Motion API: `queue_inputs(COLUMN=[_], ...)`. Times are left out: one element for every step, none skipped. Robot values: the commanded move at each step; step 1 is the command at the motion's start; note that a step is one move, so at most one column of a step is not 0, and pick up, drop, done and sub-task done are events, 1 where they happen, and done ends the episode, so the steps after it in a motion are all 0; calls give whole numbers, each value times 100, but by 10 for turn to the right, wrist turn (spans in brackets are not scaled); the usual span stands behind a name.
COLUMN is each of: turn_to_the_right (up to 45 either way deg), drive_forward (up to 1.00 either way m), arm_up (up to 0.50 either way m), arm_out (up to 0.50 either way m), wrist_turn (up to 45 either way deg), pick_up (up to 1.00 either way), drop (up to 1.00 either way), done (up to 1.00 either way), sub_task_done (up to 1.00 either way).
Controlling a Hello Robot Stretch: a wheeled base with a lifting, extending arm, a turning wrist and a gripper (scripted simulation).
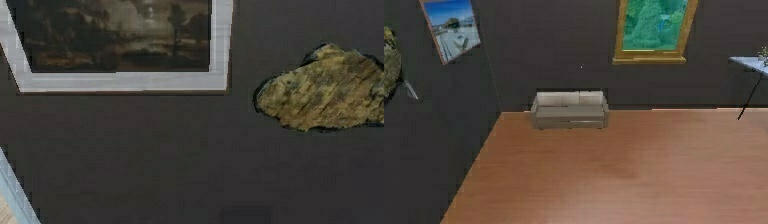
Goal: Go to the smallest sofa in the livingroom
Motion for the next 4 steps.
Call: queue_inputs(turn_to_the_right=[420, 0, 450, 150], drive_forward=[0, 20, 0, 0], arm_up=[0, 0, 0, 0], arm_out=[0, 0, 0, 0], wrist_turn=[0, 0, 0, 0], pick_up=[0, 0, 0, 0], drop=[0, 0, 0, 0], done=[0, 0, 0, 0], sub_task_done=[0, 0, 0, 0])
